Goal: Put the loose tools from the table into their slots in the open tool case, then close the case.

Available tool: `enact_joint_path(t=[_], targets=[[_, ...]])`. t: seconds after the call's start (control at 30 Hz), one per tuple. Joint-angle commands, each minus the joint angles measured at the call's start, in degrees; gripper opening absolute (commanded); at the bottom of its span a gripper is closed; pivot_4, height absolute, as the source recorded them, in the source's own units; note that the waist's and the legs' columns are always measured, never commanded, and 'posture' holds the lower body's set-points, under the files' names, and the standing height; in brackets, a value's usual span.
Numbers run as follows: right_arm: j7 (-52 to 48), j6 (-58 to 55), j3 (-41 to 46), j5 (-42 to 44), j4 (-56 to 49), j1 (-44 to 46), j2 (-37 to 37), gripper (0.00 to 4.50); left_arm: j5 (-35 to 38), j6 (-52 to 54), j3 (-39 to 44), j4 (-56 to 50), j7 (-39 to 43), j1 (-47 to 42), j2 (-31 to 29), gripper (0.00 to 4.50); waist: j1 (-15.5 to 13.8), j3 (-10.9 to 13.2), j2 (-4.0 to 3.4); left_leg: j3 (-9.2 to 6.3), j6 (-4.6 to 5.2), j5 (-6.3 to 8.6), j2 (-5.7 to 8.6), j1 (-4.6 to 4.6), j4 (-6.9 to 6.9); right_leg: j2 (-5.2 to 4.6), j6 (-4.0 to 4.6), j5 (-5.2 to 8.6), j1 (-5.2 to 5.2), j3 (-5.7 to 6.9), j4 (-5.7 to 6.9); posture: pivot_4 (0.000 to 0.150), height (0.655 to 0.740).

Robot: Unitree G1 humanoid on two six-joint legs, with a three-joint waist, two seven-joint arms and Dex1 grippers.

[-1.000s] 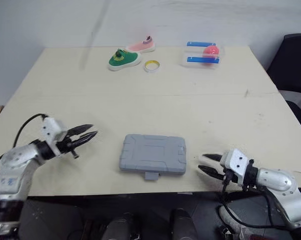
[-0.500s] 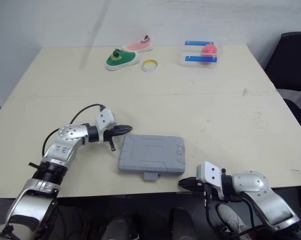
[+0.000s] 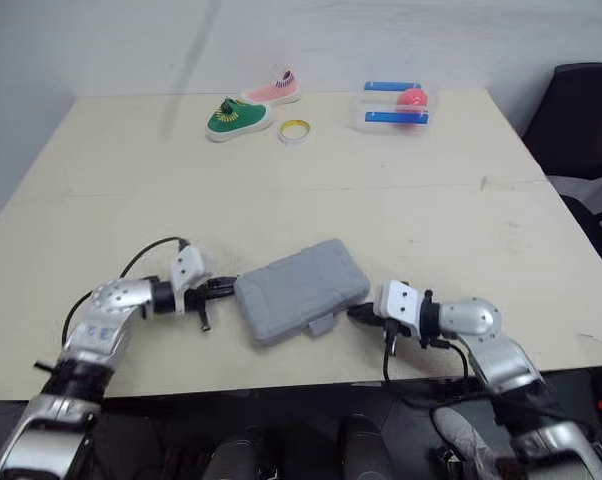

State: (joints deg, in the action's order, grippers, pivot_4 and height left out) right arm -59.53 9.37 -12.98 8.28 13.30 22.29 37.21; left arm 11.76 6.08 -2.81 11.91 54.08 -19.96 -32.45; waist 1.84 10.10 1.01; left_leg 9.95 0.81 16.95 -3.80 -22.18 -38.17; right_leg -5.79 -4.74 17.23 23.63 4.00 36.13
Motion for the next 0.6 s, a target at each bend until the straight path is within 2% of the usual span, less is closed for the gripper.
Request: enact_joint_path(t=[0.03, 0.2, 0.3, 0.37, 0.47, 0.6], targets=[[1.72, 3.36, 0.03, -3.57, 7.68, 3.16, -1.99, 0.05, 1.77, 2.84, 1.81, -7.73, -2.40, 2.80, 0.23, 0.00, -0.28, -0.01, 0.01, -0.05, -0.02, -0.02, 0.00, 0.00, 0.00, 0.00, 0.00, 0.00, -0.01, 0.05, 0.00, 0.150, 0.7400], [3.11, 6.02, 0.67, -4.85, 17.66, 9.75, -5.96, 0.05, 3.14, 3.55, 5.79, -14.09, -8.61, 9.02, 2.92, 0.00, -0.03, -0.01, 0.01, -0.03, -0.02, -0.03, 0.01, 0.01, 0.01, -0.18, 0.00, 0.00, -0.02, 0.01, 0.03, 0.150, 0.7400], [3.68, 7.86, 1.62, -5.48, 19.72, 10.61, -5.38, 0.05, 7.00, 0.02, 9.19, -17.11, -7.49, 12.46, 4.36, 0.00, -0.01, -0.01, 0.00, -0.04, -0.04, -0.03, 0.00, 0.01, 0.04, -0.21, 0.01, 0.00, 0.00, 0.03, 0.03, 0.150, 0.7400], [3.28, 8.03, 2.52, -4.73, 19.38, 10.21, -4.50, 0.05, 11.17, 0.02, 10.16, -20.34, -3.98, 13.78, 3.95, 0.00, -0.06, -0.01, 0.00, -0.04, -0.05, -0.02, -0.01, 0.00, 0.06, -0.23, 0.02, 0.01, 0.00, 0.04, 0.01, 0.150, 0.7400], [1.97, 6.94, 4.63, -2.87, 15.98, 7.89, -2.10, 0.05, 14.70, 4.49, 11.44, -23.43, -4.31, 11.13, 2.57, 0.00, -0.45, 0.01, -0.02, -0.13, 0.01, -0.05, 0.12, -0.01, 0.06, -0.44, 0.02, 0.00, -0.06, 0.09, 0.01, 0.150, 0.7400], [-0.82, 1.55, 7.67, 2.83, 4.82, 1.51, 0.12, 0.05, 13.33, 6.74, 4.02, -25.33, 3.27, 4.26, -1.60, 0.00, -1.06, -0.01, -0.07, -0.31, -0.01, -0.03, 0.25, -0.11, 0.06, -0.55, 0.01, 0.00, -0.12, 0.19, -0.04, 0.150, 0.7400]])
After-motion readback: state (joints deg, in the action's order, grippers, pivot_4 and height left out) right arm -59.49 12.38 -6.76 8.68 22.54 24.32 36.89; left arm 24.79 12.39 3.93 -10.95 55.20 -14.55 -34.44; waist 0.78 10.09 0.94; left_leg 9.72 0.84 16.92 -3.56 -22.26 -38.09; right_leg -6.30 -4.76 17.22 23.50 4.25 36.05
